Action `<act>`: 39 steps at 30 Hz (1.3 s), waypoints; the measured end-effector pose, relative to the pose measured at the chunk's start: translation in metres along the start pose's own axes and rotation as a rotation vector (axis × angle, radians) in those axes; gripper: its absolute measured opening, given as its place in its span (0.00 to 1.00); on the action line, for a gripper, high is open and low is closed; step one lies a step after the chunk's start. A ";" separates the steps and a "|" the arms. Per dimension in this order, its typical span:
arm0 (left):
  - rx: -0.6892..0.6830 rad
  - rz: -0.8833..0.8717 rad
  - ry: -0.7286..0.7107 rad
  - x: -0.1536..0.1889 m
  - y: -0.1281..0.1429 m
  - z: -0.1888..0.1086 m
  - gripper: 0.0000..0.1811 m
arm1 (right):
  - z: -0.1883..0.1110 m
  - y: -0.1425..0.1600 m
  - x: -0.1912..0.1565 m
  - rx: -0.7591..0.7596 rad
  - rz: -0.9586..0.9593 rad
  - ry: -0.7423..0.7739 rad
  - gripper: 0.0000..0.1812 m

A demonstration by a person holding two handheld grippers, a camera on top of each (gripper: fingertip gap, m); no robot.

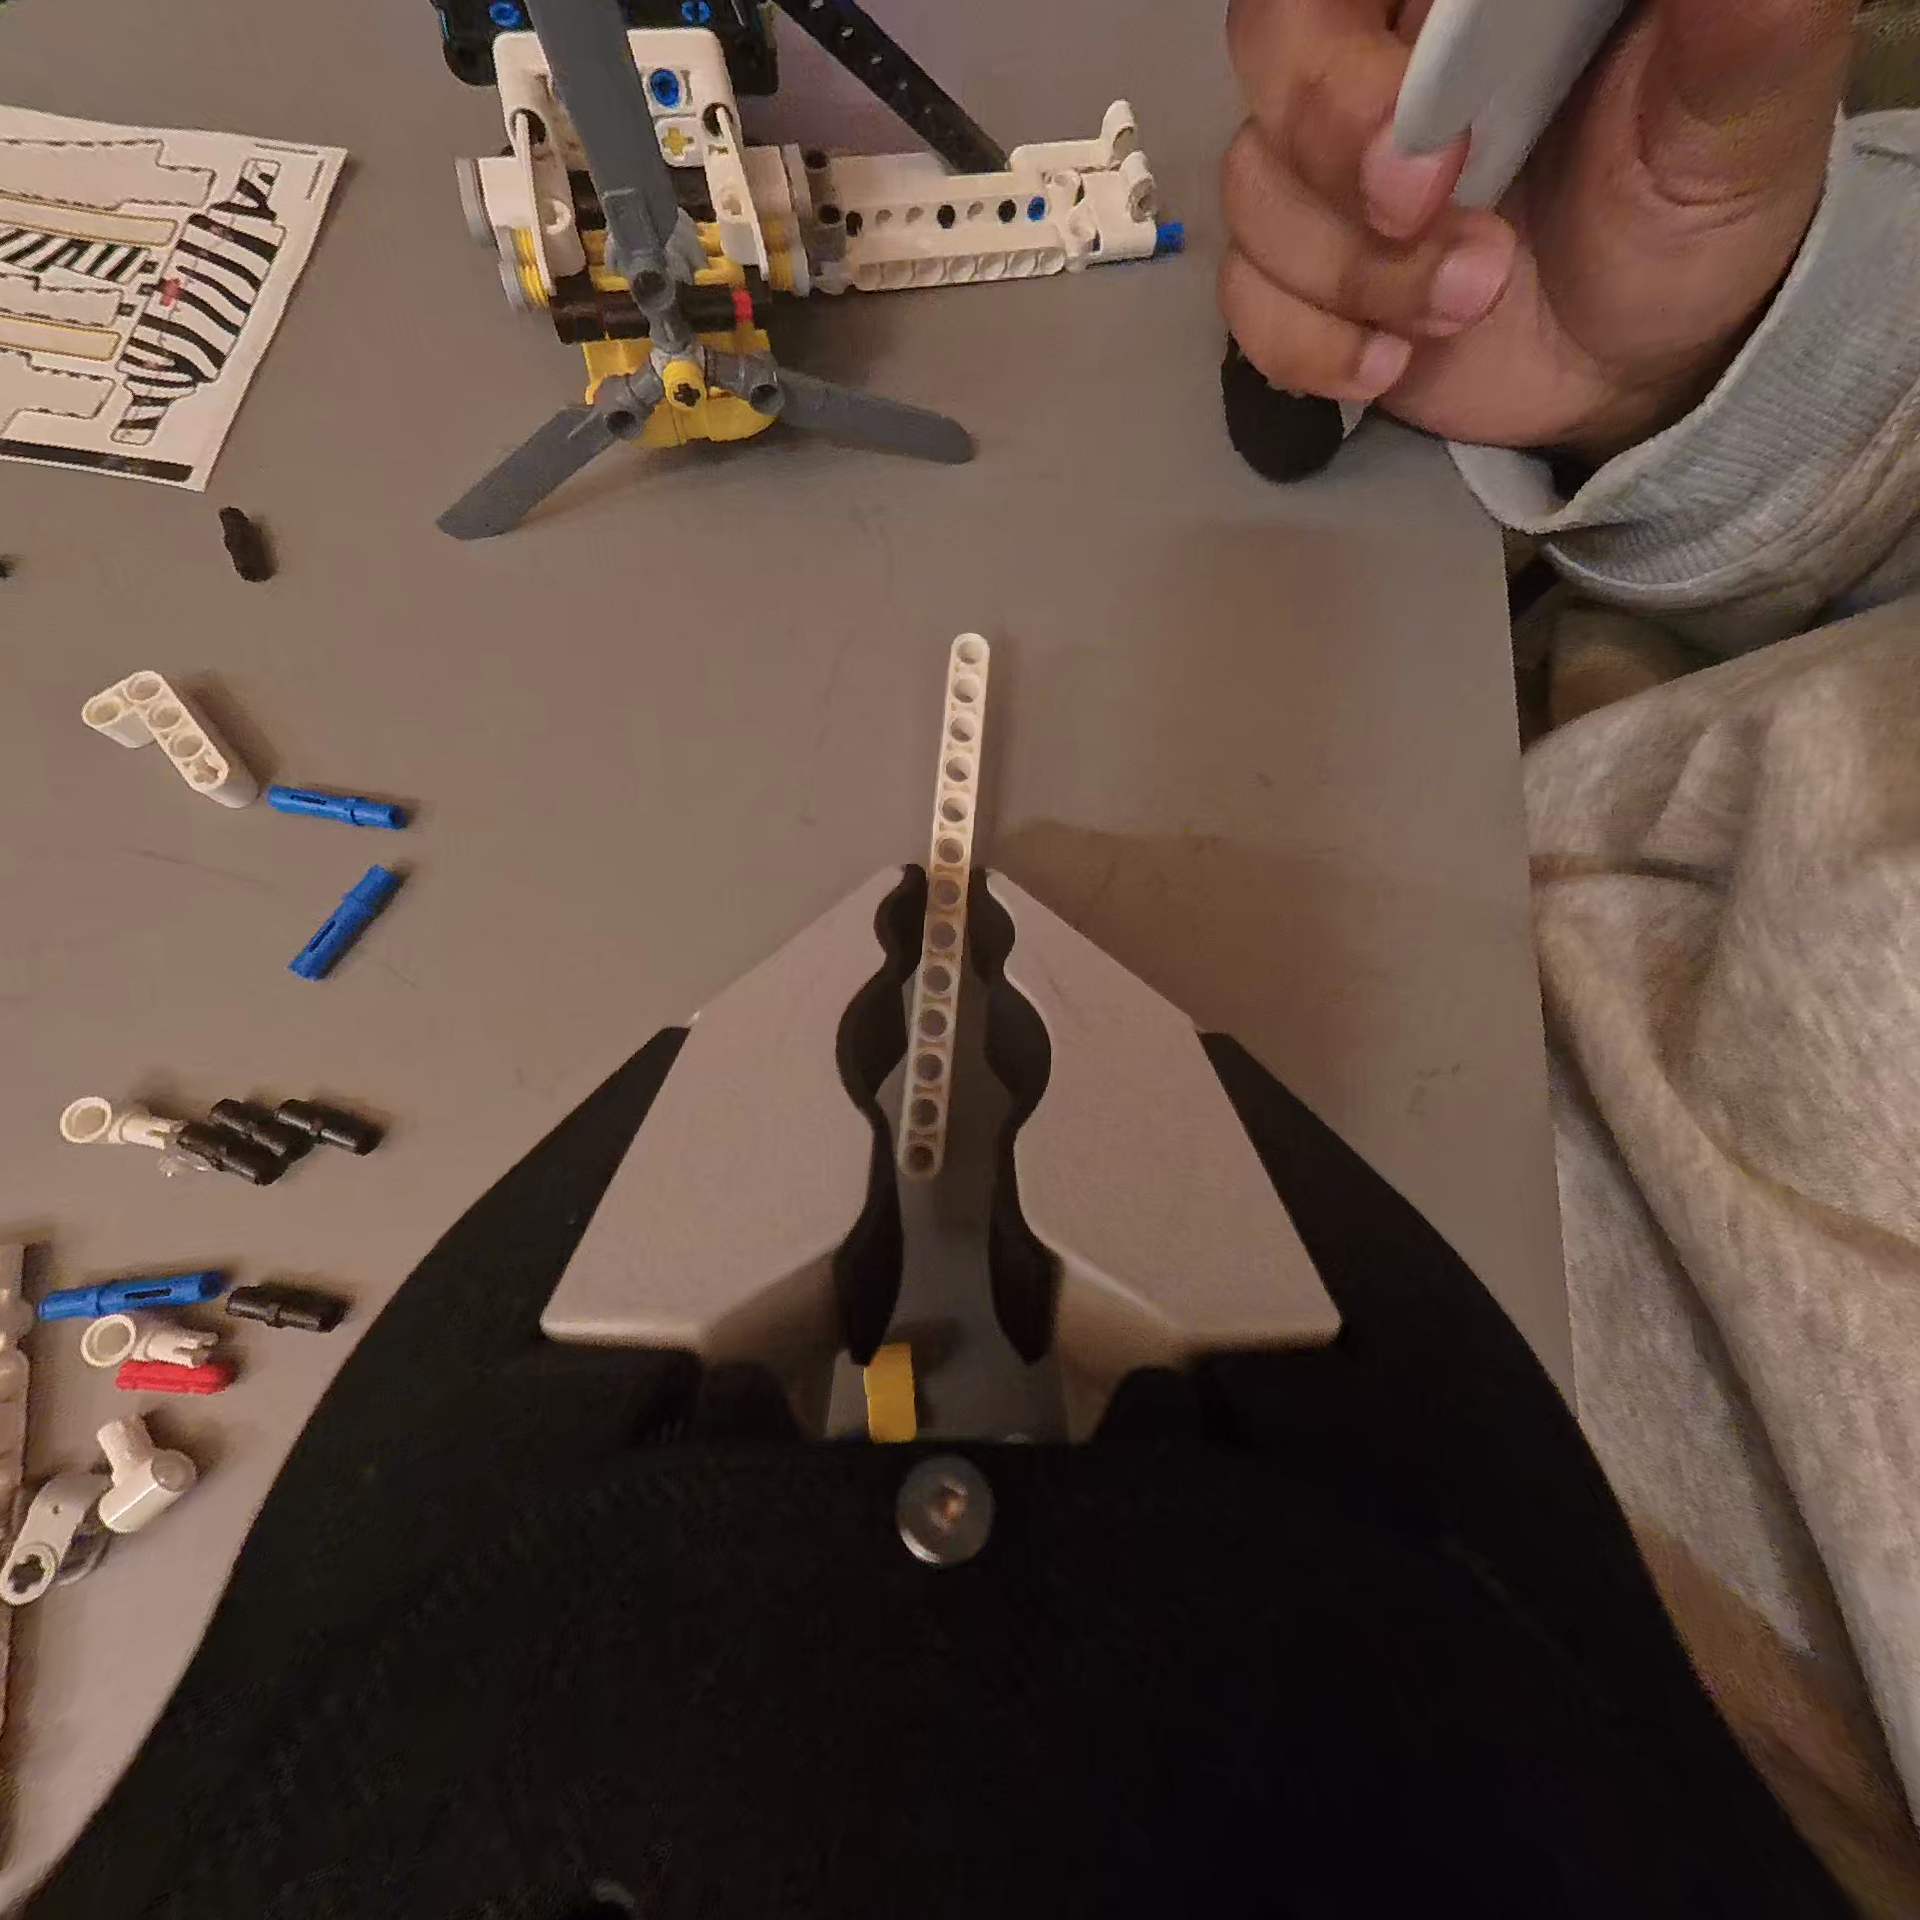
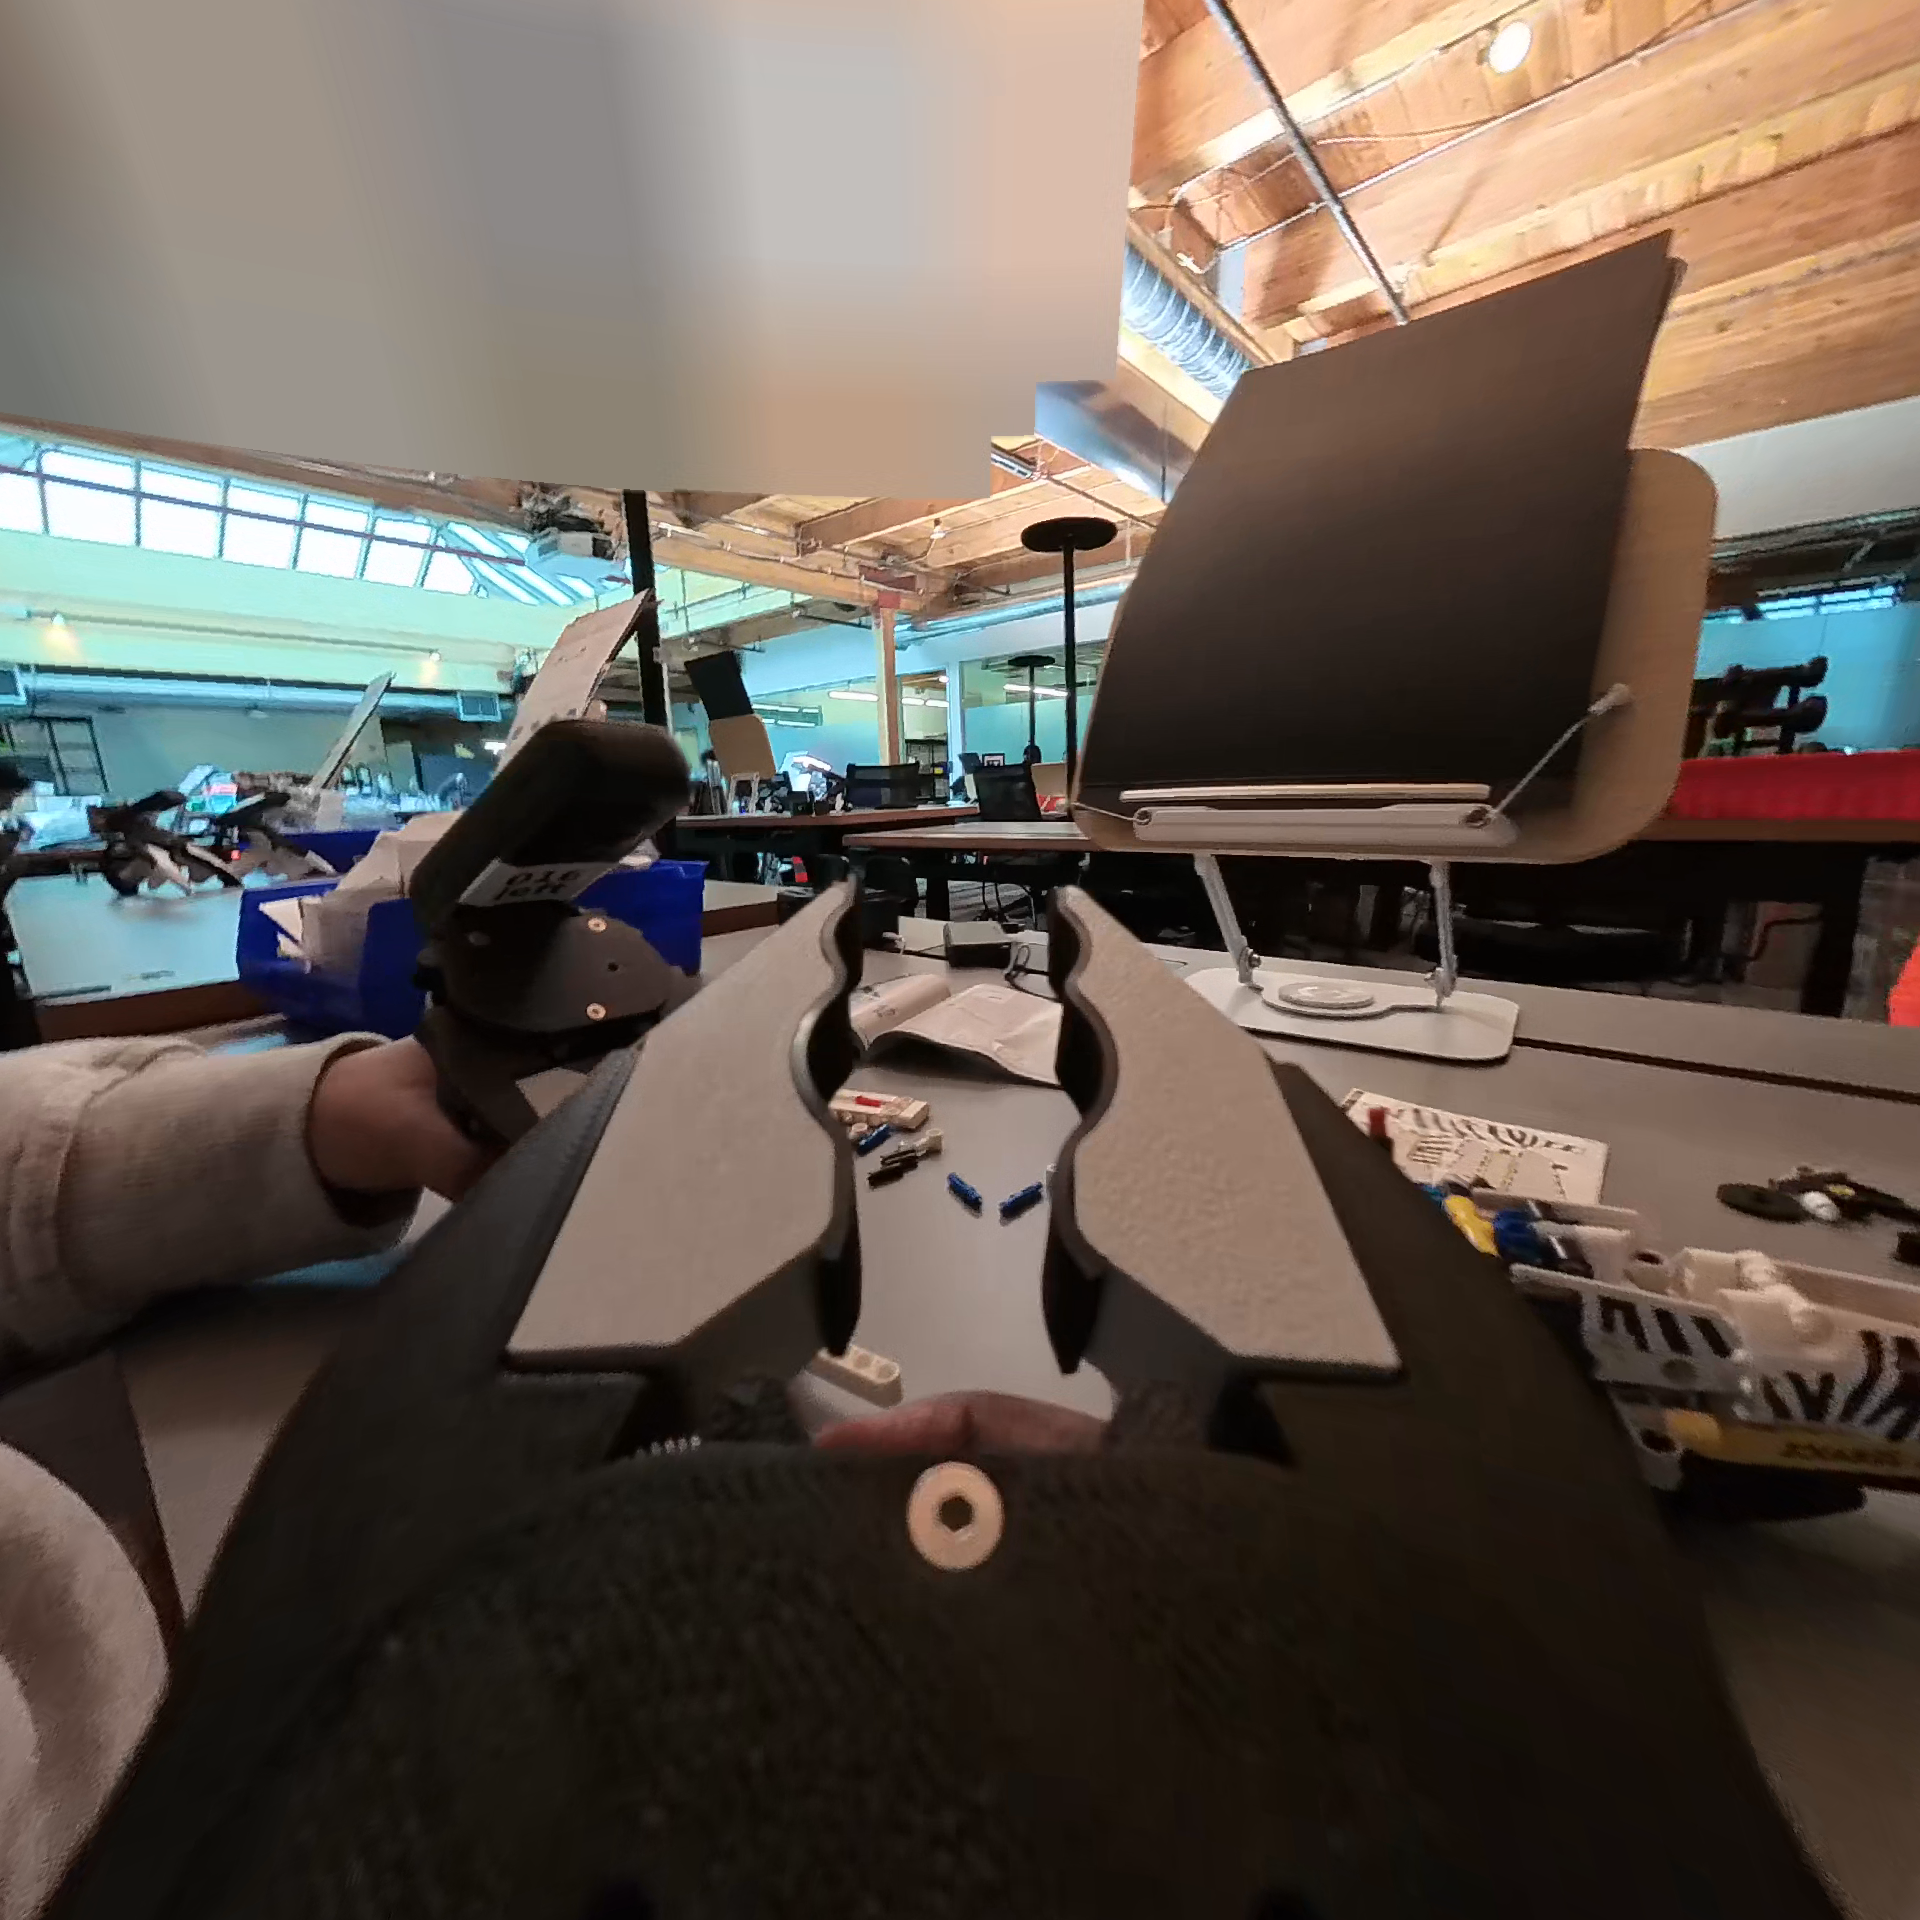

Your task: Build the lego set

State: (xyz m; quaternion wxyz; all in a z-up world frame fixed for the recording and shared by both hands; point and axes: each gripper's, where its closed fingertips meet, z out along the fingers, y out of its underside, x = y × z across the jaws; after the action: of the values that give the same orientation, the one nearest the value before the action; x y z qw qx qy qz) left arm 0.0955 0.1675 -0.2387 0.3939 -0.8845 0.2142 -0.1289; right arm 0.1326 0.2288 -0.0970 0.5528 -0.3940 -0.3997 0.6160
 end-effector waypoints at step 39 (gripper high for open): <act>0.229 -0.151 0.039 -0.009 0.003 -0.063 0.05 | 0.008 0.005 0.003 -0.026 -0.038 0.022 0.19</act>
State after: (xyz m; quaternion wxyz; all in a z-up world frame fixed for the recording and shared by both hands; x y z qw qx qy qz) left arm 0.0622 0.1298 -0.1999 0.4770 -0.8448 0.1386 -0.1990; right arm 0.1233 0.2314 -0.0994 0.5635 -0.4000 -0.4092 0.5958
